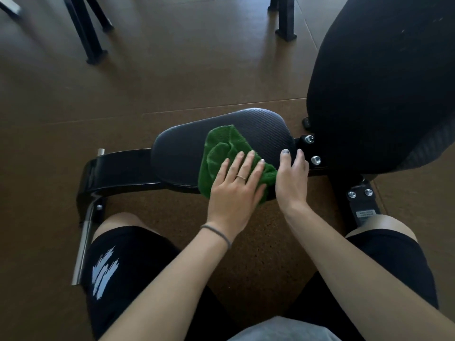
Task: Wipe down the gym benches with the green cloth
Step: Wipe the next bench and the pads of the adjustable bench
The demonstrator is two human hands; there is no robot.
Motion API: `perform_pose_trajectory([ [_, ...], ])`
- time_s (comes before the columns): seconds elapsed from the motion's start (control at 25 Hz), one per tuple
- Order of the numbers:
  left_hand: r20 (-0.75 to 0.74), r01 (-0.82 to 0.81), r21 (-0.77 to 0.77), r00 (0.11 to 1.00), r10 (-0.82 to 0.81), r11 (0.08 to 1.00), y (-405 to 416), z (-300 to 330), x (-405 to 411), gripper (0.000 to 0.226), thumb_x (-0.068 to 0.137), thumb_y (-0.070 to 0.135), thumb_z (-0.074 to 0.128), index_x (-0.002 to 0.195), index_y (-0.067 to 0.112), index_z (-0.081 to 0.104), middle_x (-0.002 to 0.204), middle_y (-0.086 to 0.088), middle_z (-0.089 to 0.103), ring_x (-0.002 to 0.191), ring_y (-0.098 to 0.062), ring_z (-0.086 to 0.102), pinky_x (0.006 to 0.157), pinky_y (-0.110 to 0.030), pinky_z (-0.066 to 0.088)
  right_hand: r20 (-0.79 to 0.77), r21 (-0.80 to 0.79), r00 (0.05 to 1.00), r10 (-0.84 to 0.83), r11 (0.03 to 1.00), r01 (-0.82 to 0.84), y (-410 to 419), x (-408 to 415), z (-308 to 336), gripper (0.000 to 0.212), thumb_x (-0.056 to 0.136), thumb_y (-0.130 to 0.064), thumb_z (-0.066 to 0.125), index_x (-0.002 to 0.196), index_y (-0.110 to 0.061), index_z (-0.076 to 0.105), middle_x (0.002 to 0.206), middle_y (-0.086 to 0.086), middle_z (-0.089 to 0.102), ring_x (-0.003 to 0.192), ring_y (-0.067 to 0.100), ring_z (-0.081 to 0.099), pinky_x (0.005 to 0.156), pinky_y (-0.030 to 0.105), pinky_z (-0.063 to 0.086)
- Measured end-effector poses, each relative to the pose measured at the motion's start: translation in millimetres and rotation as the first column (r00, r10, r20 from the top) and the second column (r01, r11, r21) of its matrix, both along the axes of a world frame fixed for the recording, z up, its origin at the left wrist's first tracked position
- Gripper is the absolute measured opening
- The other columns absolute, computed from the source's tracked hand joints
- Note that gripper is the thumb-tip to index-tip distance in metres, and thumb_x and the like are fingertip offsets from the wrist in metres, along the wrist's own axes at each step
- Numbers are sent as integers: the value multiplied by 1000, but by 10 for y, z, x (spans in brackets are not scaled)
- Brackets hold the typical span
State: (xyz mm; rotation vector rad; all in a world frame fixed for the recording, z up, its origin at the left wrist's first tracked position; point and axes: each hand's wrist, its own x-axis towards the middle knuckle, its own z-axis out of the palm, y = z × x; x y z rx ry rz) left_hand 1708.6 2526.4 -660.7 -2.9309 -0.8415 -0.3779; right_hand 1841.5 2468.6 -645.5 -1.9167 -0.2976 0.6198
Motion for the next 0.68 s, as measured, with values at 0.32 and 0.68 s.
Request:
perform_pose_trajectory([
  [0.32, 145, -251, -76, 955, 260, 965, 909, 183, -904, 47, 110, 41, 35, 147, 21, 57, 155, -5, 52, 145, -25, 46, 123, -42, 34, 76, -48, 996, -48, 998, 51, 51, -82, 53, 66, 108, -50, 37, 163, -17, 22, 163, 6, 31, 144, 24, 39, 114, 41, 38],
  [0.68, 297, -542, -664, 441, 847, 516, 723, 261, -463, 50, 109, 41, 41, 155, 21, 44, 161, -7, 38, 141, -33, 41, 107, -42, 41, 13, 0, 999, -49, 999, 49, 38, -68, 30, 65, 108, -48, 37, 164, -18, 21, 165, 5, 28, 146, 22, 35, 101, 29, 30],
])
